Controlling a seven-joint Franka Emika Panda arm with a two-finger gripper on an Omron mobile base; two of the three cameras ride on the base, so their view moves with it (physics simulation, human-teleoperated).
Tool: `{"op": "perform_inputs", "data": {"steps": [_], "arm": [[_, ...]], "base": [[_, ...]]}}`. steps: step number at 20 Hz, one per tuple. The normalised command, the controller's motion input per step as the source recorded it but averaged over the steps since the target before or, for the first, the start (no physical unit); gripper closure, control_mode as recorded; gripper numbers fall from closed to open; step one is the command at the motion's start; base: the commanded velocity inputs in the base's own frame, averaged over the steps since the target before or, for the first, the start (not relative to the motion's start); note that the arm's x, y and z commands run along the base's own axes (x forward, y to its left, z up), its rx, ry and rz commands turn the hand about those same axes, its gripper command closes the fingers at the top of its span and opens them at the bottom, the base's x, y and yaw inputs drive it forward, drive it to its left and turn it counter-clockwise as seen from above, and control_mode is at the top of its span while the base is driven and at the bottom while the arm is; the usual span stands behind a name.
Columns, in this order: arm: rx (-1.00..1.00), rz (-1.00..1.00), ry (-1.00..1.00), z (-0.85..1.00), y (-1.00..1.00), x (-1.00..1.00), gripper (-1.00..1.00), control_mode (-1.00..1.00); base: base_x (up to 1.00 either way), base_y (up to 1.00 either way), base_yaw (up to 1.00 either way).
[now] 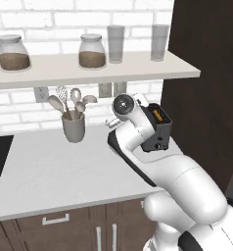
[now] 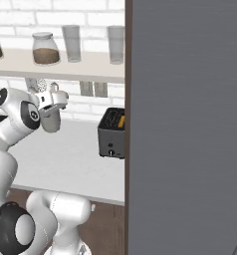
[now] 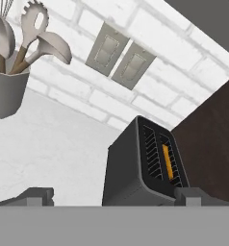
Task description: Start the toaster. Once the lever pops up, take the bread to the plate on the dining counter.
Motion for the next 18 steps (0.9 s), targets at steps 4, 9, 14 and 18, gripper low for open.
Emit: {"op": "perform_inputs", "data": {"steps": [4, 9, 14, 18], "arm": [[0.0, 0.0, 0.0, 0.0, 0.0, 0.0, -1.0, -1.0], [0.0, 0.0, 0.0, 0.0, 0.0, 0.0, -1.0, -1.0], [0.0, 0.0, 0.0, 0.0, 0.0, 0.0, -1.0, -1.0], [0.0, 0.0, 0.0, 0.0, 0.0, 0.0, -1.0, -1.0]], "base": [[0.0, 0.0, 0.0], [0.0, 0.0, 0.0], [0.0, 0.0, 0.0], [0.0, 0.0, 0.0]]}}
